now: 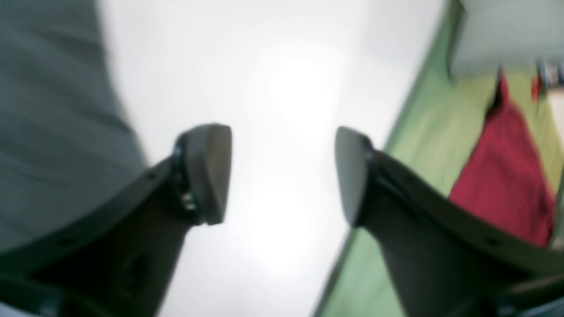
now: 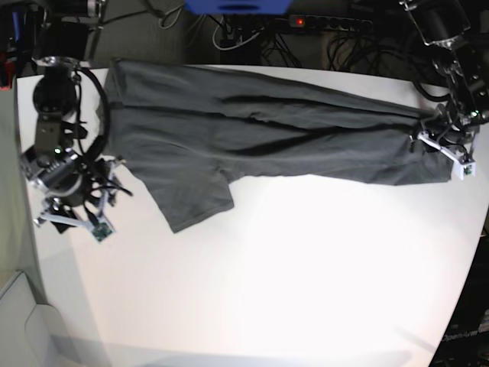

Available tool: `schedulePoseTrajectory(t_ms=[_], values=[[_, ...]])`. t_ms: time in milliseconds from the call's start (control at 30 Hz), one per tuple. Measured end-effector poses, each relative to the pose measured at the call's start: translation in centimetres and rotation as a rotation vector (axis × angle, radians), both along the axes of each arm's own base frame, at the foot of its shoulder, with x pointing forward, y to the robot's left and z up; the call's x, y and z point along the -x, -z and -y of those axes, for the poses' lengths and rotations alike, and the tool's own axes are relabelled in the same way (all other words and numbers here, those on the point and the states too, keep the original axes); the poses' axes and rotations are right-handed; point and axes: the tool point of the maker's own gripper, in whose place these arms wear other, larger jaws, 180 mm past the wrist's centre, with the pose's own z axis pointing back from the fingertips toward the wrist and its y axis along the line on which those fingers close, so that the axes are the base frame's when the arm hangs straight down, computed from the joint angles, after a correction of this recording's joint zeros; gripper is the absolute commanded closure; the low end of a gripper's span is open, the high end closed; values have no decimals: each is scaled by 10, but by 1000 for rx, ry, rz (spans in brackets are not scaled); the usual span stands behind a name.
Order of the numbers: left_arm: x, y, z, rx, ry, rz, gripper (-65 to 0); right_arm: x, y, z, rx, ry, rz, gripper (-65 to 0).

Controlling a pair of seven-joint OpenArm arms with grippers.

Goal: Layout the t-shirt on the table in an organized manner, then fold the t-shirt properly
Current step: 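Grasp the sleeve and hem with the right gripper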

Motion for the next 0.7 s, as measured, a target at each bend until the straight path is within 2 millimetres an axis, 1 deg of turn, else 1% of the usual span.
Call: schedulePoseTrajectory(t_ms=[67, 100, 200, 267, 333, 400, 433, 567, 633, 700], values=[[2, 1, -1, -3, -1, 0, -316, -8, 5, -28, -45, -33, -22, -435], [2, 1, -1, -3, -2, -1, -325, -13, 8, -38, -62, -36, -33, -434], [2, 1, -1, -3, -2, -1, -326, -30, 20, -63, -129, -49, -82, -434], [2, 1, -1, -3, -2, -2, -326, -36, 34, -76, -167, -51, -128, -434], [2, 1, -1, -2, -2, -2, -326, -38, 48, -84, -193, -55, -177, -433], [2, 1, -1, -3, -2, -2, -326, -41, 60, -85, -200, -51, -224, -433], [2, 1, -1, -3, -2, -1, -326, -44, 63, -84, -202, -47, -234, -432], [2, 1, -1, -3, -2, -2, -326, -64, 66, -92, -259, -67, -221, -432], [2, 1, -1, -3, -2, -2, -326, -65, 76, -96, -281, -70, -249, -432], [2, 1, -1, -3, -2, -2, -326, -63, 87, -97, -288, -69, -285, -432]])
